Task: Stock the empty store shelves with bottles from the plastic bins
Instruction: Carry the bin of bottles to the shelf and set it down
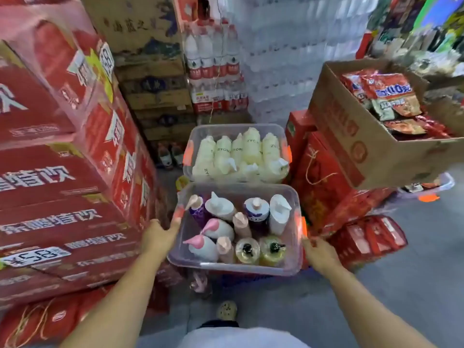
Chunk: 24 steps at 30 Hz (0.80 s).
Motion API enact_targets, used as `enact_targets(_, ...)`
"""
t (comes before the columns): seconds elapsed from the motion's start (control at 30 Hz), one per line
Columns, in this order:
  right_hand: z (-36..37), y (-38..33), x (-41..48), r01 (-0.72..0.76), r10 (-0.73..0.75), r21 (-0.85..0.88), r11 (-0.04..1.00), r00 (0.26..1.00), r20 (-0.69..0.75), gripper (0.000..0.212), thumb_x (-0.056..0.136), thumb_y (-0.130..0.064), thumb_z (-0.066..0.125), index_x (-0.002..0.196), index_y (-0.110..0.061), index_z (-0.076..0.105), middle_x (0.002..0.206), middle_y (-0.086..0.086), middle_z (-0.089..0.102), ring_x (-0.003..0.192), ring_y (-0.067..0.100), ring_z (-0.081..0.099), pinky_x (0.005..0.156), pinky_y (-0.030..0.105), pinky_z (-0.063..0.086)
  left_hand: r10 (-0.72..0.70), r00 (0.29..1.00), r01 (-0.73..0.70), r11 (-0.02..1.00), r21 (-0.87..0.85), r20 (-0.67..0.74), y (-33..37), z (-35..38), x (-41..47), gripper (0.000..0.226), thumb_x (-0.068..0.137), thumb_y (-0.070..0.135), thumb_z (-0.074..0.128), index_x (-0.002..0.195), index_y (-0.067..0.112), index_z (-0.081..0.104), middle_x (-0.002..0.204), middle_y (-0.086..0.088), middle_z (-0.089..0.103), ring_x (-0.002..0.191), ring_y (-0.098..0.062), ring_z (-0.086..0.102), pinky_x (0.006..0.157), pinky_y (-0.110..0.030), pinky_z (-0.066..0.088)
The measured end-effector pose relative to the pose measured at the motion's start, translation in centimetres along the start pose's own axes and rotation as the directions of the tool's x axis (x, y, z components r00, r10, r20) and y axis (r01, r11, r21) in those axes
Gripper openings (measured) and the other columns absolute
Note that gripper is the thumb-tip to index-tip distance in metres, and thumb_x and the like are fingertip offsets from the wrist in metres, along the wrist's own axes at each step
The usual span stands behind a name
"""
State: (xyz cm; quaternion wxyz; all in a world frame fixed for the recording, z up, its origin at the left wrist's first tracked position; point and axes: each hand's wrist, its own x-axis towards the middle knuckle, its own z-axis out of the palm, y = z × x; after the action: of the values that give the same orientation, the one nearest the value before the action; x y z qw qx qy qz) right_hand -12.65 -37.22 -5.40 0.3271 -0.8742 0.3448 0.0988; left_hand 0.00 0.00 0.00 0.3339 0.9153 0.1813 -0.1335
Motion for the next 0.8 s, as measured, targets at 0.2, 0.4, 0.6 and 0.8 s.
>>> enact_targets(0.2,3.9,0.4,1.5,-0.309,0.311,0.244,0.919,0.95,0.033,0.067,0.092,-0.061,0.022,0.072,-0.013,0.065,0.105,0.035,0.067,0.106,0.047,0.062,0.087,0.044,0.046,-0.085,0.99,0.087,0.996,-0.012,0.116,-1.2,1.2,7.1,0.09,0.09,0.074,0.04,0.124,-0.006,0.06,0.122,-0.031,0.064,0.115,-0.045,0.06,0.097,-0.049,0.048)
enact_targets(0.4,2.4,-3.5,1.8,-0.46,0.532,0.533,0.711,0.846,0.02,0.062,0.109,-0.044,0.023,0.112,0.001,0.066,0.12,0.03,0.062,0.115,0.045,0.057,0.099,0.044,0.046,-0.156,0.959,0.214,0.947,-0.241,0.238,-0.9,2.9,10.1,0.071,0.101,0.063,0.029,0.107,0.003,0.067,0.107,-0.015,0.067,0.108,-0.036,0.063,0.097,-0.043,0.048)
enact_targets(0.6,1.4,-3.0,4.8,-0.508,0.624,0.79,0.343,0.752,0.212,0.07,0.097,-0.069,0.031,0.129,-0.013,0.058,0.119,0.011,0.068,0.105,0.033,0.064,0.103,0.055,0.046,-0.311,0.923,0.37,0.878,-0.303,0.224,-1.2,4.3,11.3,0.078,0.098,0.067,0.029,0.118,0.001,0.065,0.113,-0.022,0.067,0.105,-0.041,0.064,0.095,-0.05,0.05)
enact_targets(0.8,1.0,-3.2,5.0,-0.475,0.56,0.777,0.413,0.805,0.195,0.048,0.106,-0.051,0.036,0.11,-0.012,0.064,0.1,0.007,0.069,0.083,0.02,0.064,0.074,0.037,0.049,-0.237,0.949,0.295,0.899,-0.324,0.208,-1.8,3.9,12.3,0.053,0.099,0.059,0.042,0.093,0.012,0.067,0.081,-0.006,0.064,0.089,-0.031,0.062,0.091,-0.044,0.05)
